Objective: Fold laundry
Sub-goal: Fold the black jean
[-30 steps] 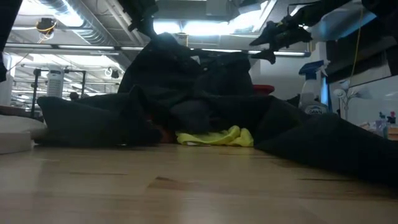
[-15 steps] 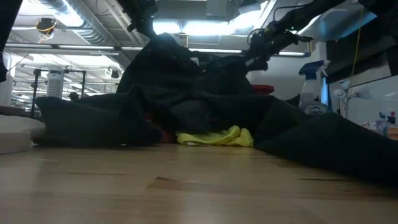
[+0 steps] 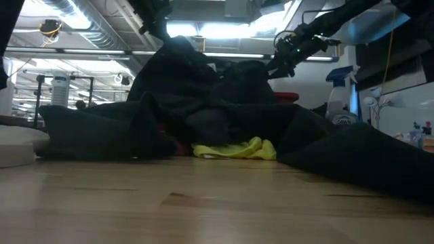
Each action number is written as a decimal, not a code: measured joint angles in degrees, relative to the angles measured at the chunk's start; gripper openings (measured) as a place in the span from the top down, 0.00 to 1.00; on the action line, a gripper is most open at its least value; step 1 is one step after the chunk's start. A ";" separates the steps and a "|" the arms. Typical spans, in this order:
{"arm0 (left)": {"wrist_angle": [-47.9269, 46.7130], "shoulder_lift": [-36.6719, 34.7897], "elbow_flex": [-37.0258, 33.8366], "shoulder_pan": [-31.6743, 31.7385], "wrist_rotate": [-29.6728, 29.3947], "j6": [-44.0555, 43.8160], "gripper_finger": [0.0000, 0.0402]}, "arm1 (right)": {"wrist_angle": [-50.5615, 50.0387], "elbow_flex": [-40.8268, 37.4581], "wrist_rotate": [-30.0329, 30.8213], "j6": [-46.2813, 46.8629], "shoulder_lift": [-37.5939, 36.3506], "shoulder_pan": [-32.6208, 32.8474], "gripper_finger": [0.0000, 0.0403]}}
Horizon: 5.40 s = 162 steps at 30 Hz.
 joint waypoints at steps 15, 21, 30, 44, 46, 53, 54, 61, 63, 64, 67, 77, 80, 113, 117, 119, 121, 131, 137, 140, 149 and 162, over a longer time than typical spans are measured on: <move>0.11 -0.04 0.00 0.00 -0.02 -1.50 1.00 | 8.89 -0.18 -10.53 10.60 5.21 2.40 0.53; 0.36 -0.07 0.00 0.00 -0.01 -2.90 1.00 | 8.61 -0.18 -11.28 14.33 1.42 2.78 0.95; 2.43 -0.07 0.00 -4.85 8.32 -10.45 1.00 | 7.38 0.26 1.27 19.93 -0.11 9.96 0.99; 17.60 9.04 0.00 -15.55 14.68 -14.39 1.00 | 8.94 0.29 3.20 22.56 -0.11 15.96 0.99; 21.11 11.06 -0.02 -16.38 14.99 -15.32 1.00 | 8.93 0.30 3.14 22.75 -0.11 16.58 0.99; 34.83 13.42 -0.06 -18.99 14.93 -18.16 1.00 | 8.67 0.32 3.07 24.38 -0.11 17.87 0.99; 35.46 13.42 -0.04 -19.28 14.93 -18.04 1.00 | 8.69 0.32 2.96 24.85 -0.11 17.86 0.99; 35.91 14.38 -0.04 -19.19 15.11 -17.10 1.00 | 8.44 0.32 -3.20 25.39 -0.11 17.70 0.95; 36.24 14.58 -0.04 -19.12 15.17 -17.09 1.00 | 8.46 0.32 -4.43 25.37 -0.11 17.68 0.91; 36.24 14.58 -0.04 -19.10 15.19 -16.94 1.00 | 8.46 0.32 -5.23 25.37 -0.11 17.65 0.88; 36.46 14.56 -0.04 -19.10 15.21 -16.51 1.00 | 8.48 0.32 -8.40 25.33 -0.11 16.82 0.79; 36.34 14.53 0.02 -18.69 14.97 -16.52 1.00 | 8.54 0.30 -30.98 26.57 -0.06 13.83 0.37; 36.20 14.67 0.02 -18.69 14.98 -16.53 1.00 | 8.51 0.30 -31.17 26.80 -0.06 13.98 0.25; 36.39 10.87 -0.11 -19.58 14.43 -18.91 0.96 | 16.17 0.11 -0.65 32.35 -0.70 18.30 0.93; 33.03 5.67 0.11 -19.26 15.56 -15.86 0.95 | 16.75 0.00 -1.58 33.49 -0.50 17.98 0.93; 31.90 3.18 0.22 -19.26 15.56 -14.11 0.95 | 16.92 0.41 -2.39 33.57 -0.50 17.91 0.93; 29.33 1.24 0.18 -19.26 15.27 -11.90 0.95 | 17.41 1.24 -3.29 33.57 -0.52 18.03 0.93; 0.28 -9.83 0.09 -18.75 11.40 -5.31 0.95 | 14.07 16.42 -9.76 32.65 -3.37 18.96 0.93; -9.68 -15.01 0.02 -18.88 3.19 -4.04 0.95 | 10.93 25.46 -11.11 30.74 -6.78 22.32 0.93; -12.05 -17.04 0.00 -18.84 1.67 -4.21 0.95 | 13.53 23.68 -11.88 32.58 -11.46 24.42 0.93; -12.93 -22.19 -2.71 -19.05 1.73 -10.51 0.95 | 13.38 24.21 -17.03 31.06 -22.60 32.88 0.93; 4.74 -23.56 -18.66 -27.67 2.34 -24.87 0.95 | 14.62 24.21 -27.57 29.61 -40.32 46.55 0.93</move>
